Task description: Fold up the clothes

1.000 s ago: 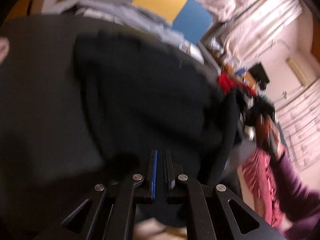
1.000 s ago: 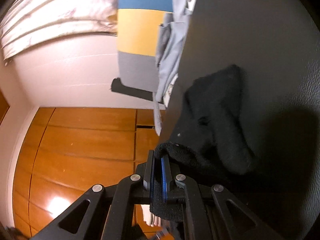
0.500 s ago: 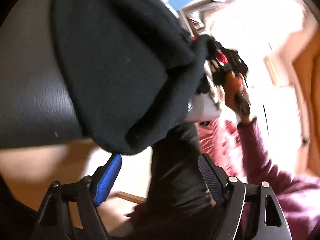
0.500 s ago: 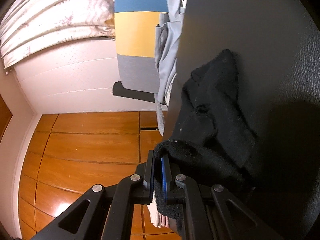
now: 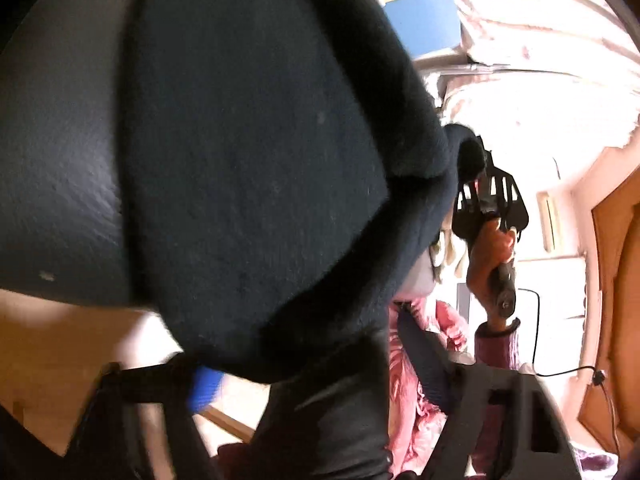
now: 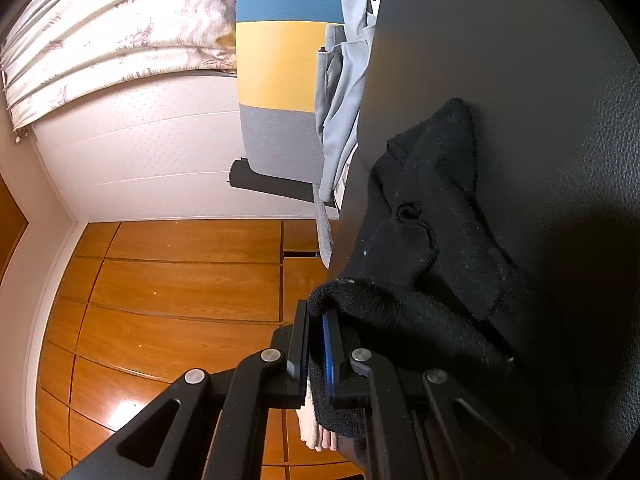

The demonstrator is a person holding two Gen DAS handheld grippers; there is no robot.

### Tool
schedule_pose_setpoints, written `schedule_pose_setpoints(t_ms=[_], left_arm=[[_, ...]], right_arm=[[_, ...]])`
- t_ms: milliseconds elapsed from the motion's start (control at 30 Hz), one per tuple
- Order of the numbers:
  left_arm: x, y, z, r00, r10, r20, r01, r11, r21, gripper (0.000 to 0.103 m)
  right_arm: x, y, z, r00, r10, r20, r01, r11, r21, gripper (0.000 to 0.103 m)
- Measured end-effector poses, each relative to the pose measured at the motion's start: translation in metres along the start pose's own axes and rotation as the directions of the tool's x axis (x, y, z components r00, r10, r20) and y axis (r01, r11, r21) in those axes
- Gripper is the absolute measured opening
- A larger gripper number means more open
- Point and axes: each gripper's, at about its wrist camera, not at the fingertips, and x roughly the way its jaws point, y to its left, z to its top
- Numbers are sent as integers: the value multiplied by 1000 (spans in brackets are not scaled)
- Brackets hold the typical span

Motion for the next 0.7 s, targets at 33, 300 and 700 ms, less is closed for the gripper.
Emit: schedule_pose_setpoints(t_ms=[33,300,700], left_arm=[[-1,2,-4,999,-8,-44,8,1000,3,3],[-42,-25,0,981,-158,-110,161,987,19,6],[-139,-46,145,922,-293,254,314,948,-45,6]], right_arm=[[-1,-1,0,1000,2,-1,-2,1000,3,5],[-9,12,-1,1000,-4,-27,3,1000,-27,5],[34,35,36,1000,0,-6,0,999,-36,5]])
